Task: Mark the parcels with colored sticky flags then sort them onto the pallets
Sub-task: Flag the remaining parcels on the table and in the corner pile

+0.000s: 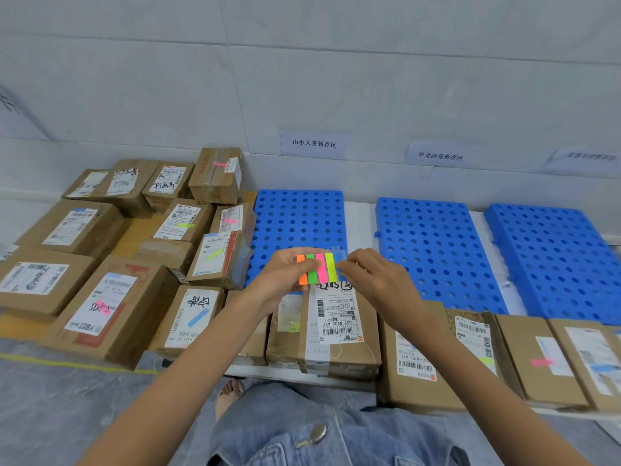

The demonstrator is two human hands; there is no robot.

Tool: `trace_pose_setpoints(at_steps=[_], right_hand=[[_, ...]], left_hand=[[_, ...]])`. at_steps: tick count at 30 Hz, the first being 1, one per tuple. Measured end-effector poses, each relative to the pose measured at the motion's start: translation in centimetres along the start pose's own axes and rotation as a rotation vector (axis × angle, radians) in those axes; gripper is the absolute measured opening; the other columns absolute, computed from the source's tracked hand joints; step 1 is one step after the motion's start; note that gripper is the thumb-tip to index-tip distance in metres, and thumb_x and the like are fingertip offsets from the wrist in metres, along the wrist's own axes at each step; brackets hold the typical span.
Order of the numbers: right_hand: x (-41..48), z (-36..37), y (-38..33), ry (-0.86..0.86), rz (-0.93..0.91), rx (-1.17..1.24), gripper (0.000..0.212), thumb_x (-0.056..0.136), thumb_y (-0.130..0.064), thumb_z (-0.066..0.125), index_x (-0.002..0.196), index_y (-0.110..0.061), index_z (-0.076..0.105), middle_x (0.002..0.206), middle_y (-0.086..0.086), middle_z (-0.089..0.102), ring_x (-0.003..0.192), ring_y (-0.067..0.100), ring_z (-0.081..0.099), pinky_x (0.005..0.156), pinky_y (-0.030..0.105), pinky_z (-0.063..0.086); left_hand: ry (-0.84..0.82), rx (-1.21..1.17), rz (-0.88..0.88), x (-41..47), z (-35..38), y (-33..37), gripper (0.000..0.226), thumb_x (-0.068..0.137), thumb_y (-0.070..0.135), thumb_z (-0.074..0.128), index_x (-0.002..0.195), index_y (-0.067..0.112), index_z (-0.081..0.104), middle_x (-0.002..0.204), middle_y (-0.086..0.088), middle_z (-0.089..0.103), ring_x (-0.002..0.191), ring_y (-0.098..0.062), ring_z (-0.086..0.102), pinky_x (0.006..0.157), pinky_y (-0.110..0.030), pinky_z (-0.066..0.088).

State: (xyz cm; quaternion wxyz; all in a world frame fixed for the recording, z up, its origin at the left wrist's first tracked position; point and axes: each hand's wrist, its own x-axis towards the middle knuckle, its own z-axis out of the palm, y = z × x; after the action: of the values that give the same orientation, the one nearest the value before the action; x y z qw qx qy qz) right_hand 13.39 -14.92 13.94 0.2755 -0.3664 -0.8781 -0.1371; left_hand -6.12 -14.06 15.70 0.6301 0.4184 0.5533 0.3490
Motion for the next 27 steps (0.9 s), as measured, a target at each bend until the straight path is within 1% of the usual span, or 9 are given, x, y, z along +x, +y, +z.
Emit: trace_pose_setpoints(at_steps=[4,7,9,12,15,17,20,23,27], right_hand=[[-0.2,0.2,-0.1,-0.012,-0.018,-0.067,0.037,0.065,0.008,0.072,0.096,-0.011,0.068,0.087,0.001,0.062,0.068,0.015,0.055,0.036,0.024,0.035],[-0.3,0.3,-0.3,-0.033,0.018,-0.065,0.033,0.066,0.005,0.073,0.094,-0.013,0.068,0.085,-0.002,0.063,0.066,0.014,0.056,0.036,0.022,0.032],[-0.3,0.4,-0.4,-0.055,0.053,-0.050,0.026,0.069,-0.001,0.075,0.088,-0.016,0.067,0.082,-0.004,0.061,0.064,0.012,0.055,0.035,0.021,0.030],[0.0,0.5,-0.3,-0.044,0.182,0.093,0.013,0.078,-0.010,0.074,0.084,-0.018,0.065,0.080,-0.007,0.058,0.066,0.009,0.054,0.035,0.024,0.036],[0.3,0.5,-0.3,-0.058,0.343,0.268,0.003,0.086,-0.016,0.067,0.086,-0.019,0.066,0.084,-0.010,0.058,0.073,0.002,0.051,0.046,0.026,0.046],[0.4,0.5,-0.1,-0.073,0.414,0.325,0.003,0.088,-0.018,0.064,0.087,-0.019,0.067,0.086,-0.010,0.059,0.074,0.000,0.048,0.054,0.028,0.050],[0.6,0.7,0.1,-0.065,0.490,0.346,0.005,0.088,-0.022,0.064,0.087,-0.020,0.068,0.085,-0.011,0.058,0.070,-0.002,0.045,0.058,0.028,0.048],[0.6,1.1,0.4,-0.026,0.604,0.398,0.004,0.086,-0.022,0.065,0.085,-0.023,0.069,0.079,-0.013,0.055,0.066,0.000,0.049,0.060,0.029,0.049],[0.0,1.8,0.6,0.027,0.681,0.465,0.002,0.084,-0.021,0.068,0.084,-0.023,0.069,0.070,-0.010,0.057,0.062,0.012,0.053,0.060,0.037,0.051]], left_hand=[[-0.009,-0.009,0.009,-0.1,0.1,0.2,0.018,0.091,0.009,0.058,0.103,0.017,0.068,0.070,-0.001,0.069,0.046,-0.007,0.053,0.047,-0.018,0.047],[-0.006,0.011,0.001,0.0,0.2,0.0,0.018,0.091,0.010,0.059,0.103,0.018,0.069,0.075,-0.004,0.070,0.056,-0.011,0.055,0.048,-0.018,0.047],[-0.003,0.024,-0.013,0.0,0.2,-0.2,0.018,0.091,0.011,0.060,0.105,0.018,0.069,0.081,-0.006,0.070,0.062,-0.014,0.056,0.048,-0.018,0.047],[-0.011,0.039,-0.017,0.0,0.2,-0.5,0.017,0.091,0.012,0.059,0.103,0.019,0.068,0.082,-0.005,0.068,0.058,-0.009,0.055,0.048,-0.017,0.045],[-0.023,0.082,0.007,0.0,0.1,-0.5,0.016,0.091,0.012,0.060,0.100,0.021,0.069,0.073,0.000,0.063,0.052,-0.010,0.048,0.047,-0.017,0.043],[-0.043,0.105,0.023,-0.1,0.0,-0.4,0.016,0.091,0.013,0.060,0.102,0.020,0.069,0.070,0.001,0.060,0.051,-0.011,0.045,0.045,-0.017,0.041],[-0.071,0.109,0.028,-0.2,-0.1,-0.4,0.018,0.092,0.010,0.057,0.107,0.016,0.067,0.068,0.003,0.063,0.047,-0.004,0.049,0.044,-0.016,0.040],[-0.090,0.098,0.023,-0.2,-0.5,-0.6,0.018,0.093,0.010,0.056,0.107,0.015,0.067,0.072,0.003,0.067,0.049,-0.002,0.053,0.043,-0.016,0.039],[-0.080,0.105,-0.024,0.1,-1.6,-1.4,0.018,0.093,0.012,0.058,0.105,0.020,0.068,0.082,-0.002,0.069,0.054,-0.006,0.052,0.044,-0.016,0.040]])
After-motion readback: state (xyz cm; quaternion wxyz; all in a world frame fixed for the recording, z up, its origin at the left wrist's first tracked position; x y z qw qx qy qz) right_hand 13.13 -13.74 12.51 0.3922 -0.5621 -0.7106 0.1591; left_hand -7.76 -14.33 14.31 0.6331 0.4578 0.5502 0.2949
